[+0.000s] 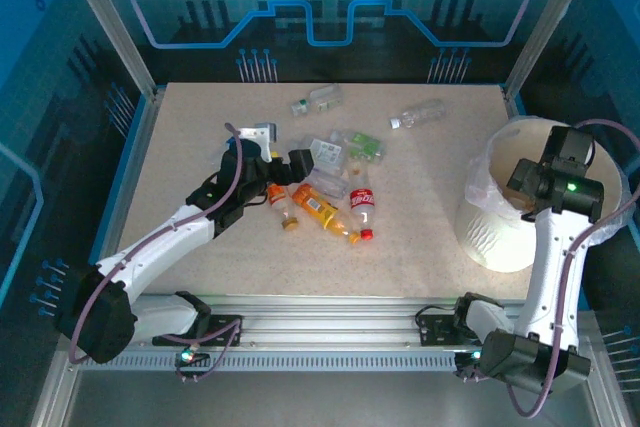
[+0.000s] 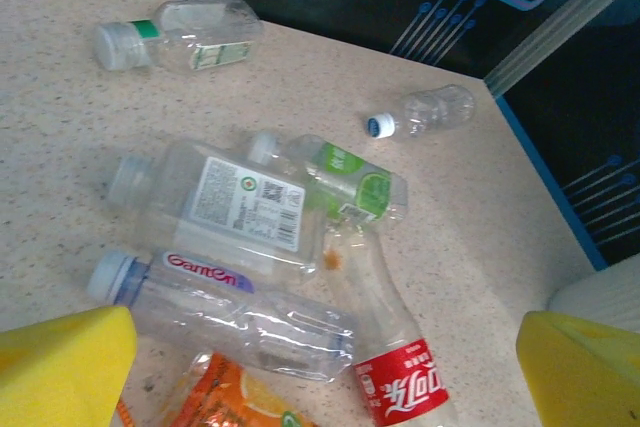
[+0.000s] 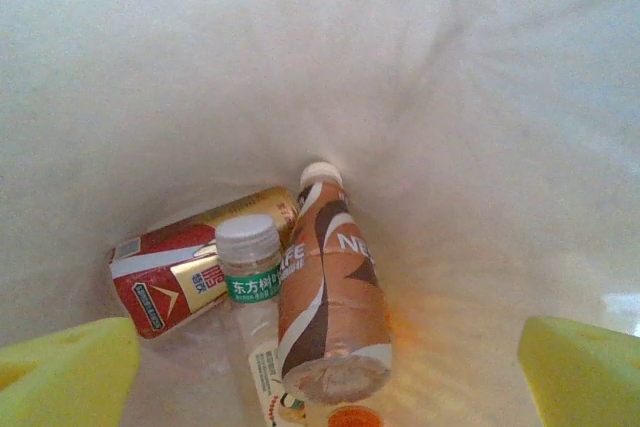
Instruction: Put the plastic bottles in the bin
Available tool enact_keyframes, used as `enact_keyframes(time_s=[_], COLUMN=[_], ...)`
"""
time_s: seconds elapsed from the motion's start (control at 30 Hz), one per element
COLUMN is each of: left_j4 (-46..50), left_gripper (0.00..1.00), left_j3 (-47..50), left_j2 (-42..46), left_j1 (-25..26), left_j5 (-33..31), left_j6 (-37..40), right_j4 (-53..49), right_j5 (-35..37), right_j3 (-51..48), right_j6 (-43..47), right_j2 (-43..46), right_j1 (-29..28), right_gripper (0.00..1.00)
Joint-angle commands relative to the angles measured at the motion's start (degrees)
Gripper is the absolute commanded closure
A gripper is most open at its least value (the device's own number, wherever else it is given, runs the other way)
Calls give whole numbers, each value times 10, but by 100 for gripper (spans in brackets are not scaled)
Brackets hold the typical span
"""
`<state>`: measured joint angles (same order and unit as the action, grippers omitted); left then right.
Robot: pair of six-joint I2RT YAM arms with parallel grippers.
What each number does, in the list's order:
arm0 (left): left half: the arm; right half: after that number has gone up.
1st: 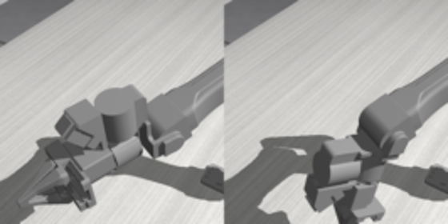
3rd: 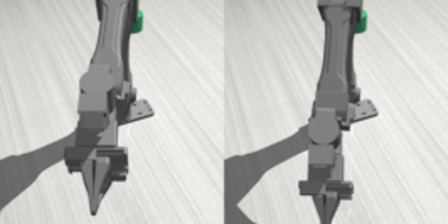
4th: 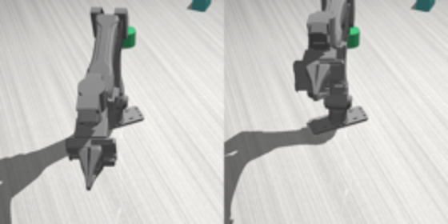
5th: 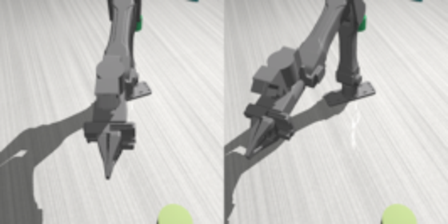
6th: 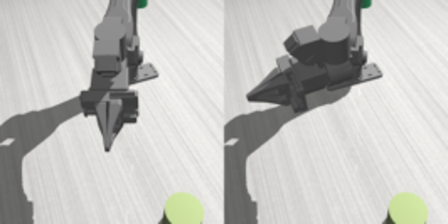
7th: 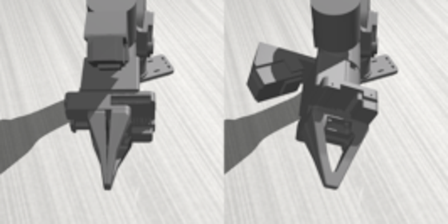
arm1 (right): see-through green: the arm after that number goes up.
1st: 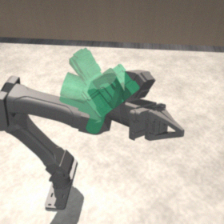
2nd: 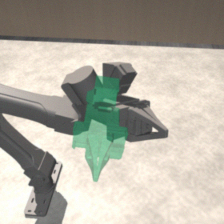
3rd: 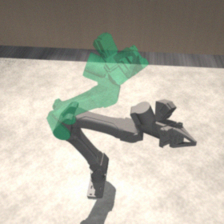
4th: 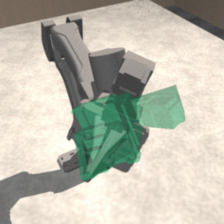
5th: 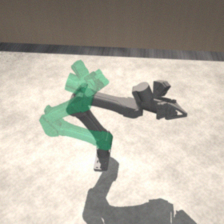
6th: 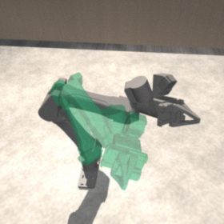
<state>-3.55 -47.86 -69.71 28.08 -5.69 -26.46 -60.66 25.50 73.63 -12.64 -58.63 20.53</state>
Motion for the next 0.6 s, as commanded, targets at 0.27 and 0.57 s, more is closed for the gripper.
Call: enact_keyframes(time_s=[0.27,0.57], left_j4=[44,158], left_gripper=[1,1], left_j3=[-13,-81], left_j2=[11,-27], left_j1=[-32,-114], left_j5=[-66,-92], left_j6=[-10,-41], right_j4=[102,251], right_j5=[-45,-234], right_j3=[4,-47], right_j6=[-50,-135], right_j2=[97,133], right_j1=[-137,-225], right_gripper=[0,0])
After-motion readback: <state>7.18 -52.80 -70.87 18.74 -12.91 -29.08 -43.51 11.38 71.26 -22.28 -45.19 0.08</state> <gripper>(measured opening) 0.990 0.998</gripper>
